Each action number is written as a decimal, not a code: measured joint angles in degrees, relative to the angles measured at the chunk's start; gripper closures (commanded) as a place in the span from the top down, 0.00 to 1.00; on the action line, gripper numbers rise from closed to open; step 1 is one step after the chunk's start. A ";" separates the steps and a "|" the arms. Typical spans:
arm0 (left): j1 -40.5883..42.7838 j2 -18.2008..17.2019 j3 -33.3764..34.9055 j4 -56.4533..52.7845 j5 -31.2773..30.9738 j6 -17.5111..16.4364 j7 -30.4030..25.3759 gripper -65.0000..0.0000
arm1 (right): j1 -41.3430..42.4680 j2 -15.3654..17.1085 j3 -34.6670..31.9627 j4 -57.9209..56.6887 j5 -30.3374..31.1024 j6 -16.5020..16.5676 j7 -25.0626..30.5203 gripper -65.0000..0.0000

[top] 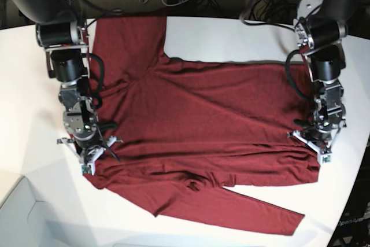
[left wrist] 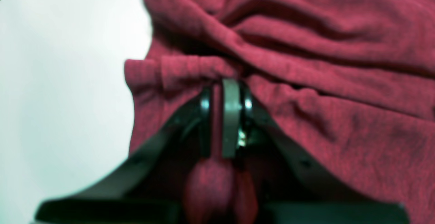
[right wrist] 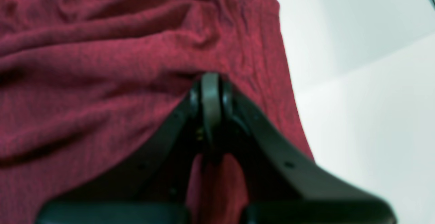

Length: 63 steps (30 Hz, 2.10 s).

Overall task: Layout the t-shirt on the table in an organized manner, then fold the t-shirt properly
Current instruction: 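Hold the side edges with both grippers and tug them straight, then release the shirt and move the right gripper to the shoulder corner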

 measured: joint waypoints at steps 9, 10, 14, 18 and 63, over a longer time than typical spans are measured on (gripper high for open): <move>2.03 0.04 0.00 7.74 0.28 -0.31 3.50 0.08 | -8.83 2.47 0.26 19.12 -0.24 -0.15 -2.80 0.00; 2.25 0.07 0.00 8.98 0.28 -0.33 4.28 0.08 | -9.70 2.40 0.26 21.00 -0.22 -0.11 -3.69 0.00; 3.15 0.17 -0.07 15.63 0.28 -0.35 8.59 0.08 | -15.17 1.55 5.14 33.16 0.00 -0.09 -10.43 0.00; 4.79 1.27 -0.72 22.99 0.46 -0.28 10.78 0.08 | -21.99 1.97 10.62 47.56 -0.15 0.07 -16.39 0.00; 28.37 8.46 -3.76 59.08 -11.41 -0.61 28.41 0.08 | -67.49 -15.78 13.07 74.25 0.20 0.00 -26.82 0.42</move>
